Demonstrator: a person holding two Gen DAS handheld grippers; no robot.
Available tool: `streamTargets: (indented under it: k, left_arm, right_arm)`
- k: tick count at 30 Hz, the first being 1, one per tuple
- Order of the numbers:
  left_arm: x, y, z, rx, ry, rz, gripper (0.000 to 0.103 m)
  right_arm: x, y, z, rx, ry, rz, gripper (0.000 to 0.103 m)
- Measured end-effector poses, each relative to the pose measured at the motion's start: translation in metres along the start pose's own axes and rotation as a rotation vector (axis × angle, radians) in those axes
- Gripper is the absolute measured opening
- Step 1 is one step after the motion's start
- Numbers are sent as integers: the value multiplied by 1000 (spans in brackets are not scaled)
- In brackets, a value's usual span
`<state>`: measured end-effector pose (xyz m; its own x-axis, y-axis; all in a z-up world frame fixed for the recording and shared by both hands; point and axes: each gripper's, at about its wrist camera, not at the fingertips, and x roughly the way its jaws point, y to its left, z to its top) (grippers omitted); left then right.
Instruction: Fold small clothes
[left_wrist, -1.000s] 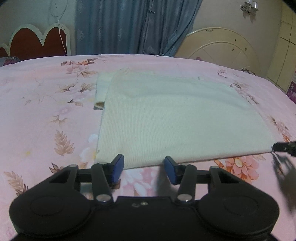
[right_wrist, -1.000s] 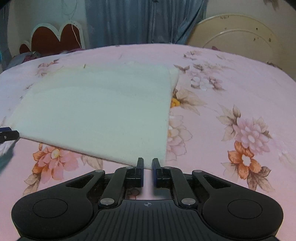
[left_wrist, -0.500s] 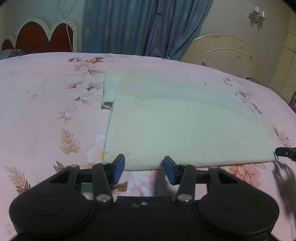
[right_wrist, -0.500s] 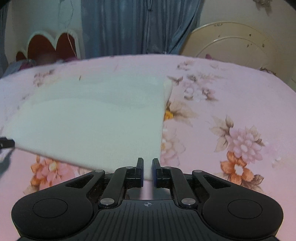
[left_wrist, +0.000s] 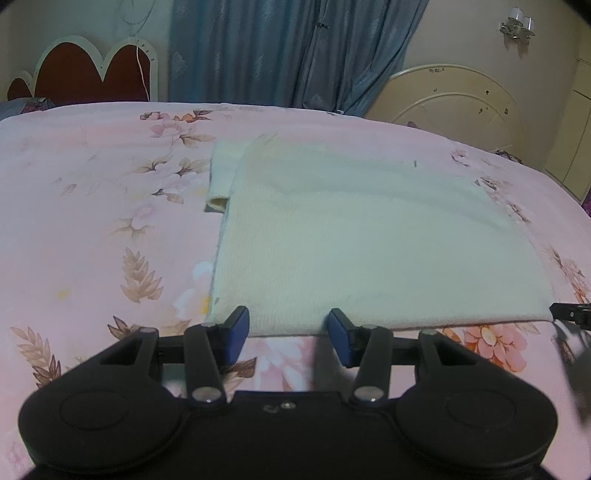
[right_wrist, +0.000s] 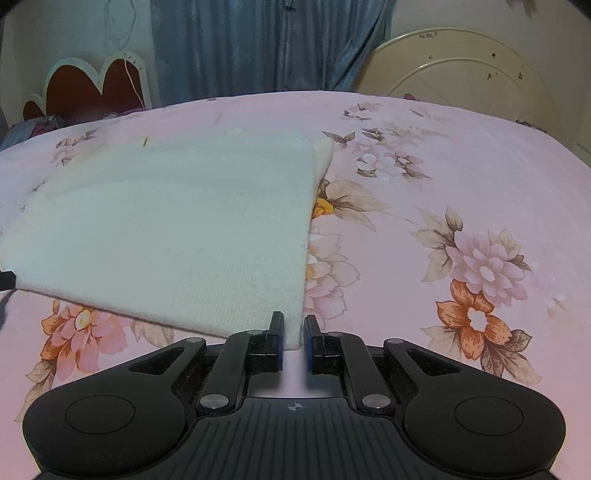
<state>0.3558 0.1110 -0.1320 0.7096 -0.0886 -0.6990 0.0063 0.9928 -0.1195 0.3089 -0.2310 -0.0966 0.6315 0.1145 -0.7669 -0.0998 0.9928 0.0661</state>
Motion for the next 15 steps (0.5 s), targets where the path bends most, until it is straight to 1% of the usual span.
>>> streamTargets:
  k: [5,9,10,11,12,15]
  left_arm:
    - [1,2,3,-3,14,-1,48]
    - [-3,3,3,-12,25,21,47]
    - [-6,4,3,-23,27,42,53]
    - [-9,6,2,-37,25,64,54]
    - [-14,9,0,-60,23,69,54]
    - [-29,20,-6,-152,-6,19,49]
  right_arm:
    - [0,2,1,-25,5,3,8]
    - [-1,2,1,-27,13,8,9]
    - [-2,1,2,-16,17,14,9]
    - [-4,-2,3,3,21,24,9]
    - [-7,-5,3,30,20,35,9]
    - [-25,-12,-2,85,-20,58,9]
